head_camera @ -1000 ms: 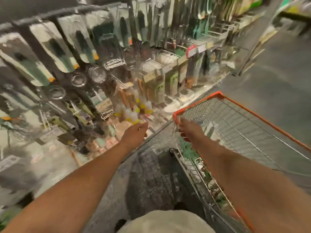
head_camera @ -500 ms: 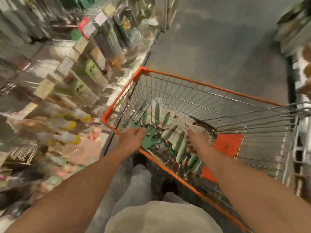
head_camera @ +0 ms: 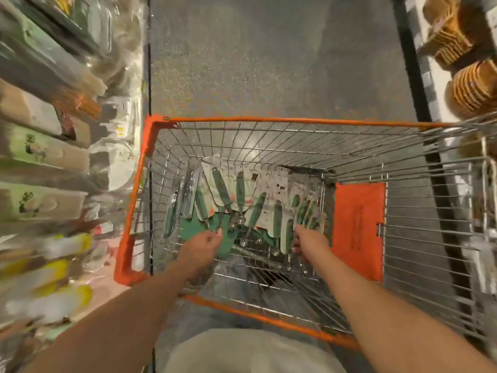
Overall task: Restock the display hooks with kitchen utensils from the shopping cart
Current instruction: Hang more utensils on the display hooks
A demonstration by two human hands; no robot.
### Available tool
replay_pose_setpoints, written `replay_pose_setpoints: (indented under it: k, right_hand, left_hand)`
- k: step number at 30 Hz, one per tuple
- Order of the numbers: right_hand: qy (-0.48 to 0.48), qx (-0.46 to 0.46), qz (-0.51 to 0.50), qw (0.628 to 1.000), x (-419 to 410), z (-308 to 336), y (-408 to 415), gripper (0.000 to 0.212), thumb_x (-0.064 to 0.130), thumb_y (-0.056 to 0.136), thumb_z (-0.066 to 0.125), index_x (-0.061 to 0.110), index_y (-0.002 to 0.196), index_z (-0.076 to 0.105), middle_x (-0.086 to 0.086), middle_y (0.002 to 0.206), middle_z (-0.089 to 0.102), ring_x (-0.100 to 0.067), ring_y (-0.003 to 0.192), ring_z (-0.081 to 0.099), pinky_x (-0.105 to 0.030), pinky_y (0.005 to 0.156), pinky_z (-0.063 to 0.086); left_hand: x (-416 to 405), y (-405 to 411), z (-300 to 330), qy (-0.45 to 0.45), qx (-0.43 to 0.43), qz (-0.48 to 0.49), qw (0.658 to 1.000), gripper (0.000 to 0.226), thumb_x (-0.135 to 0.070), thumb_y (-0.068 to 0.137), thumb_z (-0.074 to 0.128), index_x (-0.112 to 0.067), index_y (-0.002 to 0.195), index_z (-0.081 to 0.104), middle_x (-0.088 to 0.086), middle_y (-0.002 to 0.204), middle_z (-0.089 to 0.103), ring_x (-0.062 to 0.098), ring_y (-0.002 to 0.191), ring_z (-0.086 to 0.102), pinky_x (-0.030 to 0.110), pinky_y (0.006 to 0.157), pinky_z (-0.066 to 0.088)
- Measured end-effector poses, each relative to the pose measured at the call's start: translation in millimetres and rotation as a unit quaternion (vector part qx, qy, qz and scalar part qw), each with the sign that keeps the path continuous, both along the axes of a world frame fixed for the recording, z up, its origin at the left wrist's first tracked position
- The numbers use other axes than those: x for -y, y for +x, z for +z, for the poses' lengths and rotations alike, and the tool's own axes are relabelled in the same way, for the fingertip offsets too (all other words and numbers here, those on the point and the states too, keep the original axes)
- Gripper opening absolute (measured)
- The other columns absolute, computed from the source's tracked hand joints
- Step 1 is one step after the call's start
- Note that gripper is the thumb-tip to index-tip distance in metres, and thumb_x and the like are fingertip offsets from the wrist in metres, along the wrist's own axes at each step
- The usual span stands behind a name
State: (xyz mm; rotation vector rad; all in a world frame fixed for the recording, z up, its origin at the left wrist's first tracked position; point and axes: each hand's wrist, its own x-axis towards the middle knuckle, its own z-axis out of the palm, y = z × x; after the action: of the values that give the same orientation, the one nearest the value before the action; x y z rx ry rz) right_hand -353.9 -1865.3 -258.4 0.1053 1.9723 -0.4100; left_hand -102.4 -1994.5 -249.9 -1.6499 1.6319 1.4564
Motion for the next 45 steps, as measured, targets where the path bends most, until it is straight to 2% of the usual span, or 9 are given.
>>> replay_pose_setpoints:
  k: [5, 12, 17, 23, 26, 33, 38, 42, 45]
  right_hand:
    - [0.028, 0.026, -0.035, 0.999, 8.1, -32.9, 29.9, 0.043, 0.047, 0.105, 0.046, 0.01, 0.096, 0.067, -0.009, 0.085, 0.069, -0.026, 0.072, 0.063, -0.037, 0.069, 0.046]
    - [0.016, 0.036, -0.06, 0.997, 0.2, -54.7, 40.0, 0.038, 0.038, 0.107, 0.048, 0.011, 0.091, 0.067, -0.007, 0.082, 0.069, -0.017, 0.065, 0.059, -0.028, 0.058, 0.038]
    - [0.004, 0.043, -0.069, 0.997, -14.2, -70.6, 20.0, 0.039, 0.049, 0.103, 0.054, 0.014, 0.106, 0.069, -0.007, 0.098, 0.073, -0.022, 0.084, 0.064, -0.032, 0.075, 0.045]
    - [-0.012, 0.052, -0.06, 0.997, -22.6, -85.7, -4.6, 0.032, 0.049, 0.104, 0.052, 0.021, 0.118, 0.058, -0.001, 0.111, 0.065, -0.022, 0.104, 0.061, -0.037, 0.091, 0.045]
    - [-0.029, 0.06, -0.036, 0.997, -8.2, -89.2, -3.6, 0.042, 0.052, 0.103, 0.053, 0.022, 0.131, 0.059, -0.001, 0.12, 0.065, -0.022, 0.11, 0.061, -0.041, 0.097, 0.048]
    - [-0.086, 0.106, 0.026, 0.99, 59.1, -96.6, 25.2, 0.042, 0.055, 0.101, 0.054, 0.024, 0.128, 0.057, 0.0, 0.13, 0.062, -0.021, 0.115, 0.061, -0.044, 0.105, 0.048]
    - [-0.075, 0.142, 0.051, 0.986, 93.0, -108.3, 57.4, 0.057, 0.053, 0.105, 0.047, 0.015, 0.147, 0.052, -0.008, 0.152, 0.052, -0.03, 0.136, 0.051, -0.043, 0.112, 0.039]
    - [-0.034, 0.147, 0.028, 0.988, 109.6, -126.1, 79.4, 0.062, 0.053, 0.106, 0.041, 0.005, 0.142, 0.054, -0.013, 0.139, 0.059, -0.031, 0.121, 0.057, -0.04, 0.104, 0.045]
    - [-0.028, 0.161, -0.039, 0.986, 116.1, -139.7, 88.1, 0.059, 0.053, 0.105, 0.043, 0.003, 0.131, 0.059, -0.013, 0.125, 0.066, -0.03, 0.106, 0.065, -0.041, 0.088, 0.058]
  left_hand:
    - [20.8, 13.5, -34.5, 0.013, 0.037, -0.032, 0.999, 0.041, -0.05, 0.108, 0.043, -0.019, 0.115, 0.068, 0.004, 0.098, 0.069, 0.022, 0.087, 0.063, 0.037, 0.089, 0.053]
    - [22.0, -1.8, -50.7, 0.01, 0.062, -0.017, 0.998, 0.029, -0.049, 0.106, 0.047, -0.025, 0.108, 0.063, 0.001, 0.103, 0.07, 0.021, 0.096, 0.065, 0.042, 0.098, 0.053]
    - [8.3, -44.3, -54.4, -0.016, 0.045, -0.018, 0.999, 0.026, -0.043, 0.107, 0.048, -0.024, 0.119, 0.062, -0.005, 0.098, 0.065, 0.008, 0.082, 0.059, 0.029, 0.074, 0.048]
    - [10.0, -76.4, -68.5, -0.142, 0.037, 0.141, 0.979, 0.05, -0.06, 0.085, 0.059, -0.03, 0.124, 0.055, 0.0, 0.11, 0.062, 0.022, 0.093, 0.066, 0.046, 0.084, 0.06]
    - [22.7, -74.5, -70.6, -0.207, 0.119, 0.226, 0.944, 0.049, -0.046, 0.088, 0.071, -0.021, 0.127, 0.054, 0.01, 0.122, 0.058, 0.03, 0.103, 0.062, 0.048, 0.088, 0.057]
    - [47.4, -44.5, -95.0, 0.002, 0.11, 0.392, 0.913, 0.102, -0.056, 0.088, 0.074, -0.006, 0.159, 0.021, 0.02, 0.154, 0.046, 0.041, 0.135, 0.049, 0.053, 0.113, 0.04]
    - [59.6, -32.4, -111.3, 0.074, 0.077, 0.436, 0.894, 0.118, -0.07, 0.066, 0.081, -0.006, 0.153, 0.033, 0.02, 0.128, 0.064, 0.037, 0.099, 0.07, 0.049, 0.072, 0.062]
    - [57.6, -29.4, -121.7, 0.177, 0.02, 0.465, 0.867, 0.074, -0.072, 0.082, 0.068, -0.009, 0.121, 0.066, 0.011, 0.098, 0.074, 0.023, 0.081, 0.068, 0.04, 0.073, 0.057]
    - [59.6, -34.2, -128.5, 0.208, 0.007, 0.494, 0.844, 0.051, -0.064, 0.093, 0.061, -0.016, 0.108, 0.064, 0.009, 0.094, 0.067, 0.017, 0.068, 0.052, 0.033, 0.067, 0.047]
